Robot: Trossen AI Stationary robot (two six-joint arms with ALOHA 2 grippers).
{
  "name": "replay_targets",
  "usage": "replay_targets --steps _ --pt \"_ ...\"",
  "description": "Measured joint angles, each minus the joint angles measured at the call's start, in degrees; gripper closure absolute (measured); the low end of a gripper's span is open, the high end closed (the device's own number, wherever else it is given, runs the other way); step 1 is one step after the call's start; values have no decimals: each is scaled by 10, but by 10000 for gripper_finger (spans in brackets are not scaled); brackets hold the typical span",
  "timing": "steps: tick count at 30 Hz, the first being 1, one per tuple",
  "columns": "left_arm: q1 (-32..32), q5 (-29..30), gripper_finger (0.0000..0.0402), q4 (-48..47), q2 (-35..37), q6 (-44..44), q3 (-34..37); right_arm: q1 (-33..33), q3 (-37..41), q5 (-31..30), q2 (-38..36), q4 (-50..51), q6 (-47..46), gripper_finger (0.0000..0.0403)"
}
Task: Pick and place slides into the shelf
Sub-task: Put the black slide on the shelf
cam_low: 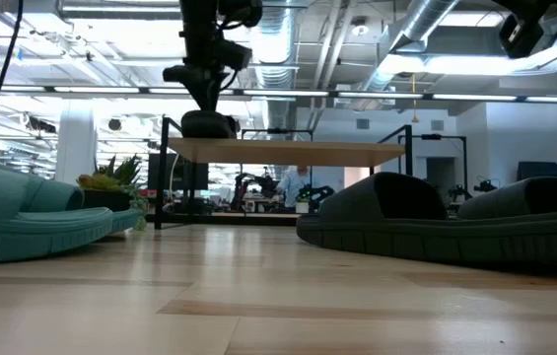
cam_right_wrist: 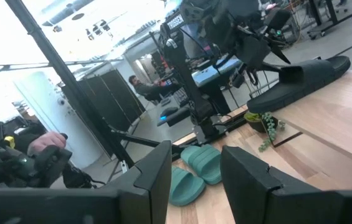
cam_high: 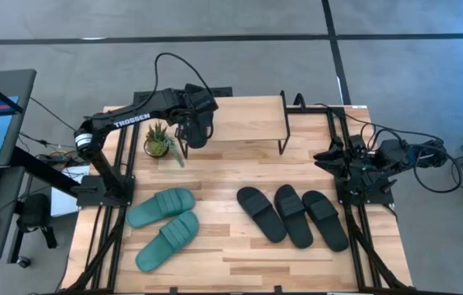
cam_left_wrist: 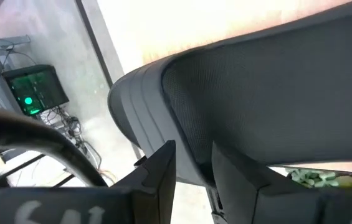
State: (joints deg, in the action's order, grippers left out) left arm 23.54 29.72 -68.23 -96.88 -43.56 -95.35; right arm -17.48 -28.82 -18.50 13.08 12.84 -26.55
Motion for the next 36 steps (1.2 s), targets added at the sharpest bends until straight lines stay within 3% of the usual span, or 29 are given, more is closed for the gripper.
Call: replay_targets --steps 9,18,29,36 --pt "-16 -7 307 -3 16 33 0 0 0 0 0 0 0 278" --pt "-92 7 307 47 63 103 -6 0 0 0 0 1 0 278" --pt "-243 33 308 72 143 340 -7 -1 0 5 5 33 -4 278" --pt "-344 100 308 78 143 442 7 -1 0 41 27 39 0 278"
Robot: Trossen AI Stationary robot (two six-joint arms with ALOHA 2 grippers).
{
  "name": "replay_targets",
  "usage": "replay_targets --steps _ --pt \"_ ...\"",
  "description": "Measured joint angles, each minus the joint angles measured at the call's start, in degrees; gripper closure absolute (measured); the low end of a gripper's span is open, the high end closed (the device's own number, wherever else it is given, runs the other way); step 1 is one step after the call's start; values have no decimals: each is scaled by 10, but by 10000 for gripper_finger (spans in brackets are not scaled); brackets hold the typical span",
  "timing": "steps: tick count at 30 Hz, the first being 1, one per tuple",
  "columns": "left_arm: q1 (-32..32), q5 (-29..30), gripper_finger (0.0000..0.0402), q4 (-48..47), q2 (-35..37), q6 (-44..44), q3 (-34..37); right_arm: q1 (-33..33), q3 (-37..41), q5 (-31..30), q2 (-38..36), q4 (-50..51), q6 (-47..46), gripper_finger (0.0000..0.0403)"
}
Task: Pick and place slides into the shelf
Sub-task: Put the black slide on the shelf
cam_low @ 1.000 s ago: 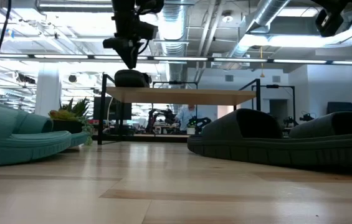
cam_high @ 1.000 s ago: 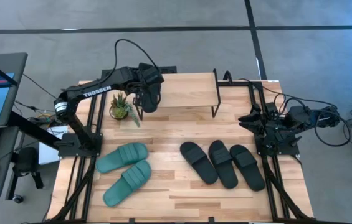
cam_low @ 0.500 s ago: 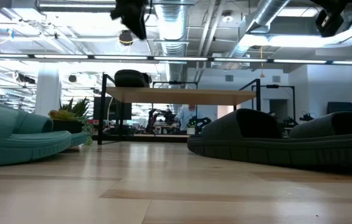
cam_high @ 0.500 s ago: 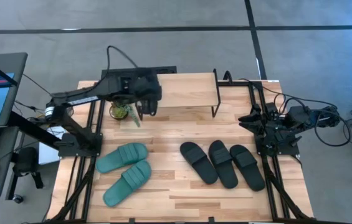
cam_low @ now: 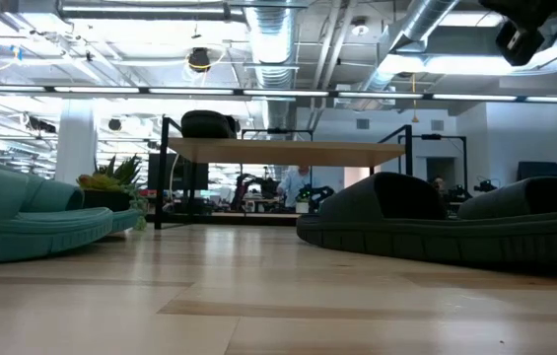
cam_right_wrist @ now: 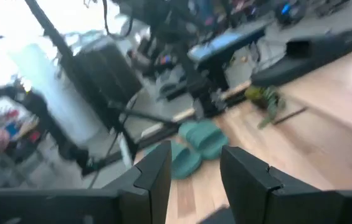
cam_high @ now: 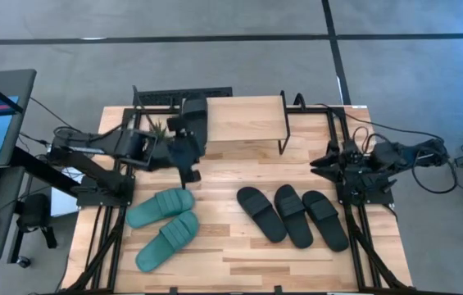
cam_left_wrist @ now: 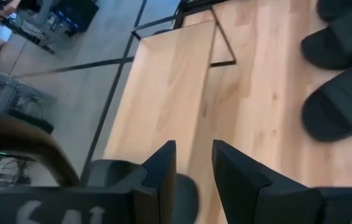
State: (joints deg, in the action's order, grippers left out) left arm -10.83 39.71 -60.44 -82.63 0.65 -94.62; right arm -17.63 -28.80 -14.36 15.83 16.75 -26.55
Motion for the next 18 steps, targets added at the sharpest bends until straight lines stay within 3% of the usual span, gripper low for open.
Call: replay_targets --steps 11,18 --pt "-136 205 308 -55 -1 212 12 -34 0 24 150 -23 50 278" --pt "-189 300 308 -189 -1 386 12 -70 0 0 248 -38 76 281"
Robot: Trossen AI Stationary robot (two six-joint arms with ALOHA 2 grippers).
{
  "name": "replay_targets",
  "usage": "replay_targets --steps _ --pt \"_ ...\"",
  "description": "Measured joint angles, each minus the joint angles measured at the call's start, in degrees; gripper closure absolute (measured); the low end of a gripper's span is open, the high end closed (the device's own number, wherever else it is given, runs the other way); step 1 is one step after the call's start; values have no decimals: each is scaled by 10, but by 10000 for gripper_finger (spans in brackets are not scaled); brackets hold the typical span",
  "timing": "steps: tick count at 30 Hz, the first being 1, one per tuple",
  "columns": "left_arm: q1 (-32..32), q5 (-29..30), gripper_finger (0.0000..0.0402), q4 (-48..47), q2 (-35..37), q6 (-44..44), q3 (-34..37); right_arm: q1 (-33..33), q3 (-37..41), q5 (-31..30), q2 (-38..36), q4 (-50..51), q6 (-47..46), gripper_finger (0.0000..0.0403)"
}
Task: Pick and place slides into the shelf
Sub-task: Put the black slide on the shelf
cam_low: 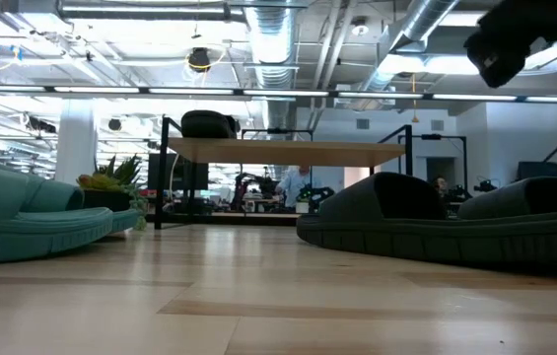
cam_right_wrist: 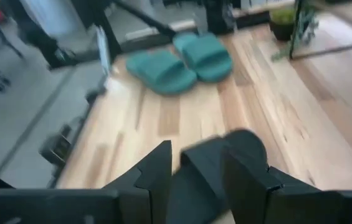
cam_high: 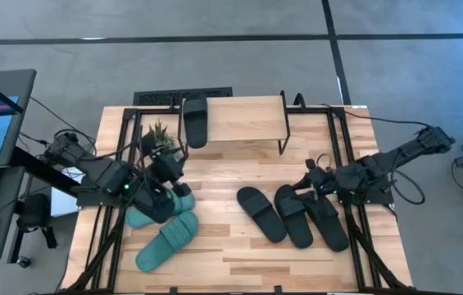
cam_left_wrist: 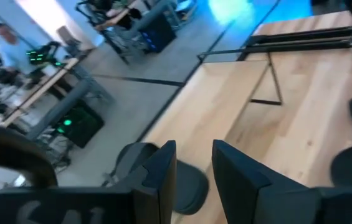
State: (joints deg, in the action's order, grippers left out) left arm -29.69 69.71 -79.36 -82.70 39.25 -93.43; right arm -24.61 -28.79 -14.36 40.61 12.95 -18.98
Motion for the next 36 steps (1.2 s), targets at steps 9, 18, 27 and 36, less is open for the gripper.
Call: replay_targets --steps 9,18,27,36 --pt "-64 84 308 -106 3 155 0 -35 -85 -71 145 -2 42 287" --pt "-109 102 308 -107 24 152 0 -34 -133 -67 260 0 55 285" --pt "-158 129 308 -106 42 159 0 -47 -171 -87 379 6 55 285" --pt "-168 118 308 -106 40 165 0 -50 -210 -141 474 54 55 285"
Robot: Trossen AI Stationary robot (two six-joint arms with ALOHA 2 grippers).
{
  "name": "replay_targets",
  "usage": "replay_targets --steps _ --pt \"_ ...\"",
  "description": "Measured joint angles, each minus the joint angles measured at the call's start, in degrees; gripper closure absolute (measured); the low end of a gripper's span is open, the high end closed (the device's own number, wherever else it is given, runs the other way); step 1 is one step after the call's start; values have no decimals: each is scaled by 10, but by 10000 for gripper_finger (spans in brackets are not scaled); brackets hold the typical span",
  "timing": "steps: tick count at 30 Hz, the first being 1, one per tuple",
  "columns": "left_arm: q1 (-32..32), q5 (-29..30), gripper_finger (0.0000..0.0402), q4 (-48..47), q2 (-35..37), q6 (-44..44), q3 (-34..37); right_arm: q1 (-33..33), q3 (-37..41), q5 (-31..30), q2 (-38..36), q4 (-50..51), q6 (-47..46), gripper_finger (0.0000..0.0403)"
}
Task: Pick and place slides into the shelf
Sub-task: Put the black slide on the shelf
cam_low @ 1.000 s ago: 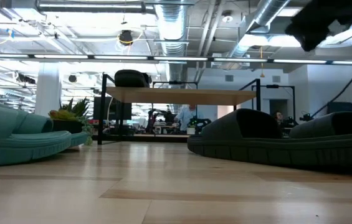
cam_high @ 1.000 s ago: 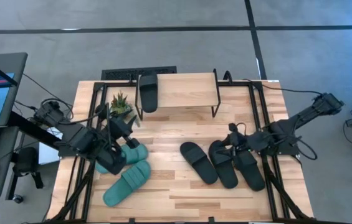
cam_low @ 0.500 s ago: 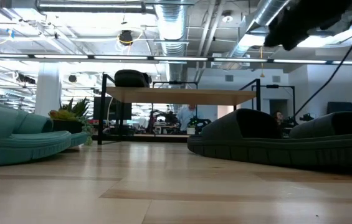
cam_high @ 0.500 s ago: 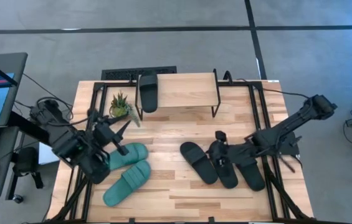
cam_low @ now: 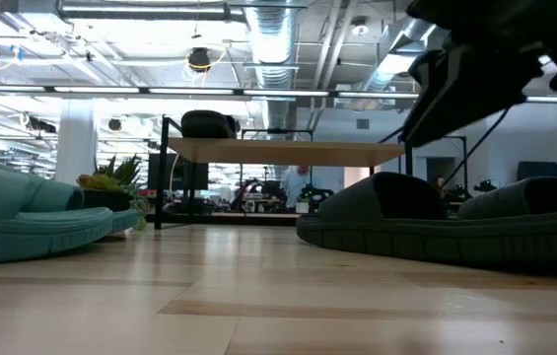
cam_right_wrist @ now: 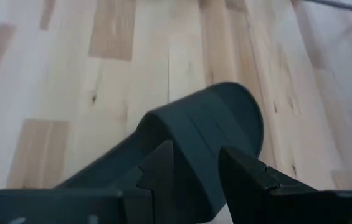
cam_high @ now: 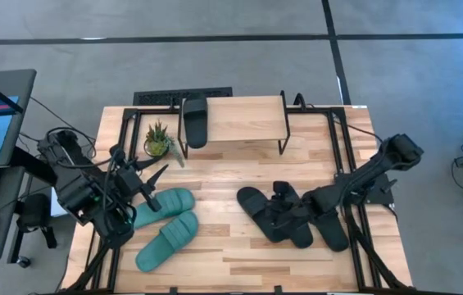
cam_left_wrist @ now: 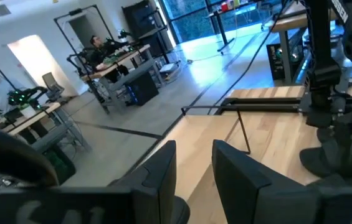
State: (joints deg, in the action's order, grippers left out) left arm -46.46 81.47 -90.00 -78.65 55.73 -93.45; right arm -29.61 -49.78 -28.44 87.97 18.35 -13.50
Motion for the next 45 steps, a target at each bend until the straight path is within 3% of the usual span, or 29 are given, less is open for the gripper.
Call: replay_targets --steps 9,13,21,26,31,45 --pt "0 -2 308 0 0 0 0 -8 -10 -6 33 19 4 285" --pt "0 -2 308 0 0 0 0 -11 -10 -48 33 39 5 285" --pt "0 -2 308 0 0 4 0 -7 -9 -44 44 36 86 285" --pt "0 -4 308 0 -1 10 0 -9 -9 -18 60 12 106 285" --pt "0 -7 308 0 -1 11 0 -12 -19 -48 70 4 105 285" --pt "0 -7 308 0 -1 17 0 19 -19 -46 70 -1 137 285"
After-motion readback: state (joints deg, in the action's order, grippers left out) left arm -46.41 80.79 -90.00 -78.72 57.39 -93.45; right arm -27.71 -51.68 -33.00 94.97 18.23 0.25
